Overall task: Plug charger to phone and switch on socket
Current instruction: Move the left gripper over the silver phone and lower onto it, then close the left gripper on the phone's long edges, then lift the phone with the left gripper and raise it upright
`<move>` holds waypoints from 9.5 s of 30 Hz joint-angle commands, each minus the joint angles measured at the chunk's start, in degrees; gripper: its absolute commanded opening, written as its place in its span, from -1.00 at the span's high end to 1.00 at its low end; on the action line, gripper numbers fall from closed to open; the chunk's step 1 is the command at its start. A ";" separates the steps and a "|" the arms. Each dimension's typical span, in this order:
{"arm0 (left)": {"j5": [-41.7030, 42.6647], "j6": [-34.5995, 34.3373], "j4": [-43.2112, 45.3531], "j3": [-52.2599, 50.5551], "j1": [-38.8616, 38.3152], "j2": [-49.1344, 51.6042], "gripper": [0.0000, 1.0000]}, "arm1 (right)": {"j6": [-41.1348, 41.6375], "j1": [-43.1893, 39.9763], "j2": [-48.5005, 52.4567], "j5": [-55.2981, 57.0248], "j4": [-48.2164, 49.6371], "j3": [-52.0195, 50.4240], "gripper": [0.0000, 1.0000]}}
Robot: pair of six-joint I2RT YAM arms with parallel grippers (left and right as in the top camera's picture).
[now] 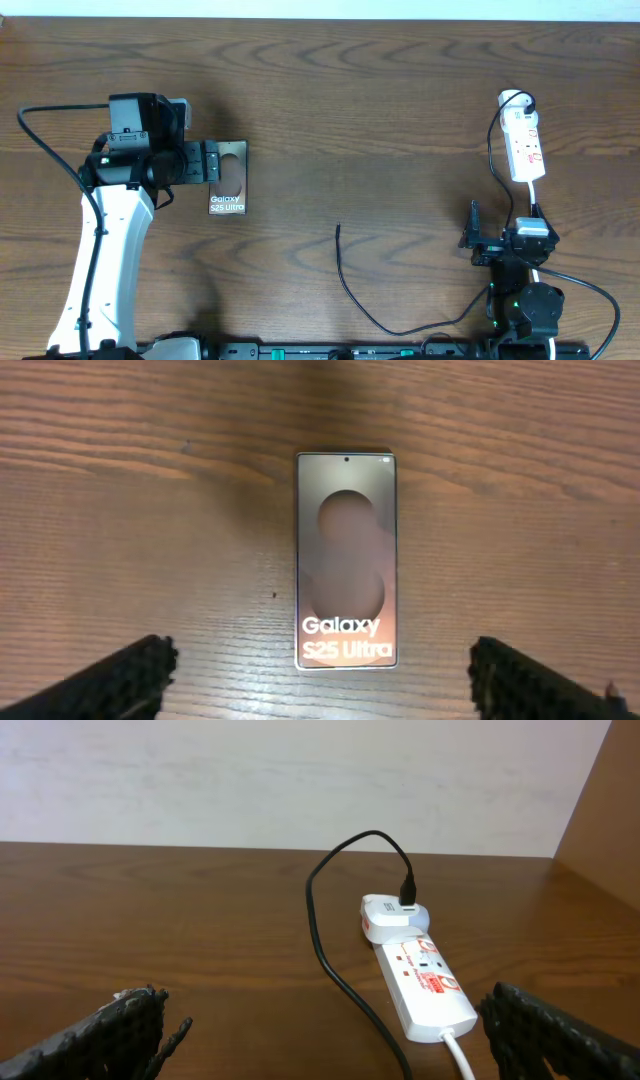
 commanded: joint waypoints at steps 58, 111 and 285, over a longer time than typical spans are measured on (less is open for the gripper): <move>-8.81 -6.86 -7.08 12.00 -8.13 30.71 -0.96 | -0.90 0.52 -0.31 0.44 -0.20 -0.07 -0.99; -2.73 -4.81 -0.39 7.13 -8.50 38.73 -0.96 | -0.90 0.52 -0.31 0.44 -0.20 -0.07 -0.98; 73.94 -88.61 18.95 12.04 -8.37 27.87 0.86 | -0.90 0.52 -0.31 0.44 -0.20 -0.07 -0.99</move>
